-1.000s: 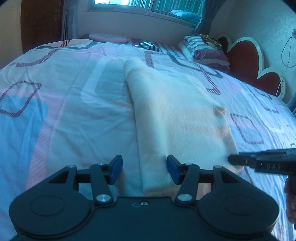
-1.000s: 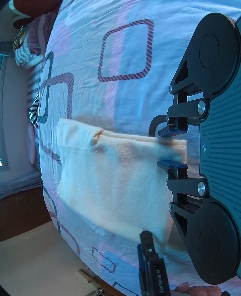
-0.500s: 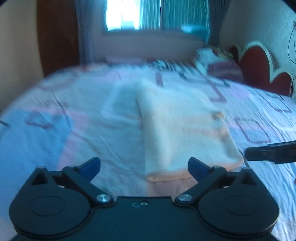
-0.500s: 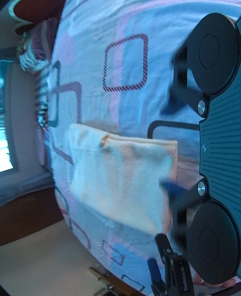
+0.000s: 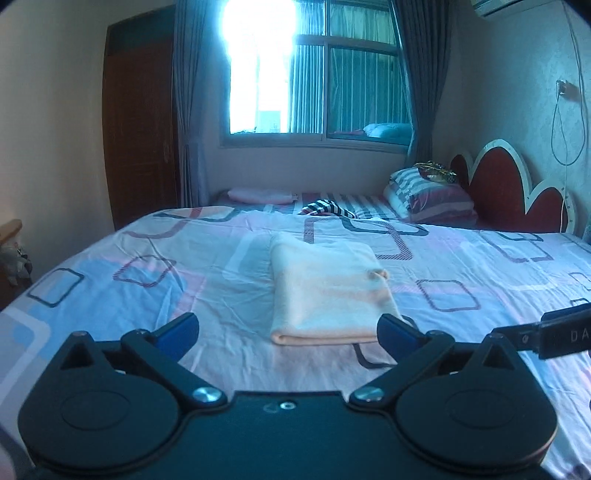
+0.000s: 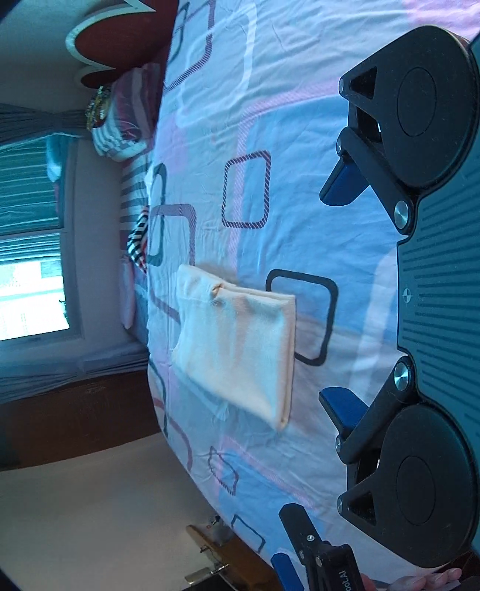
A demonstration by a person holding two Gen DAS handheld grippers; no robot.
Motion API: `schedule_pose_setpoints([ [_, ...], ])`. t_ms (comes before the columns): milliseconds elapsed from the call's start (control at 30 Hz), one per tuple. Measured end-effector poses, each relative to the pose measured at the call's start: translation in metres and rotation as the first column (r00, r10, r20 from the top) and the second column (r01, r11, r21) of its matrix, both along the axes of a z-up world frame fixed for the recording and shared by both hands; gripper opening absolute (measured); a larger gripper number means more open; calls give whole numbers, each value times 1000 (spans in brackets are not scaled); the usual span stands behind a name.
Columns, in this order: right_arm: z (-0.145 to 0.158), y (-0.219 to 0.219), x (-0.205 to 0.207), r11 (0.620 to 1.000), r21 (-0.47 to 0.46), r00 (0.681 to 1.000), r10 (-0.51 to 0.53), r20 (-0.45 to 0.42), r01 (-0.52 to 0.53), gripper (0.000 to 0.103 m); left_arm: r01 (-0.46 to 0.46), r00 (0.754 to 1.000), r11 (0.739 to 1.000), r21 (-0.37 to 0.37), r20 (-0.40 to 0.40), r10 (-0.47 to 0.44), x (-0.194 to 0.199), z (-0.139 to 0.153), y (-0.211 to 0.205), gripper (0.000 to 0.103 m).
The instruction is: Fold small clothes
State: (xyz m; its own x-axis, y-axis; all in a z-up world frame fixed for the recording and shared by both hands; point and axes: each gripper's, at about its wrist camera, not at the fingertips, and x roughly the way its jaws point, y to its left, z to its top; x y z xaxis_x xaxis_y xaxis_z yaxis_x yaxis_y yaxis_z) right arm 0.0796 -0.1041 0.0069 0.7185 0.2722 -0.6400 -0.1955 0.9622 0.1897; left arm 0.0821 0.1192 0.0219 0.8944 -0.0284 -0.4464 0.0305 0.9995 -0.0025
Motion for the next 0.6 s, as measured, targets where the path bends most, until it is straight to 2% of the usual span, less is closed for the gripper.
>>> schedule_pose_setpoints([
  [233, 13, -3, -52, 1000, 3, 1000, -5, 27, 5, 103, 22, 1000, 999, 36, 1, -22, -42, 12, -8, 102],
  [600, 32, -16, -84, 999, 11, 997, -31, 69, 30, 103, 12, 1000, 1000, 26, 7, -12, -71, 24, -15, 102],
])
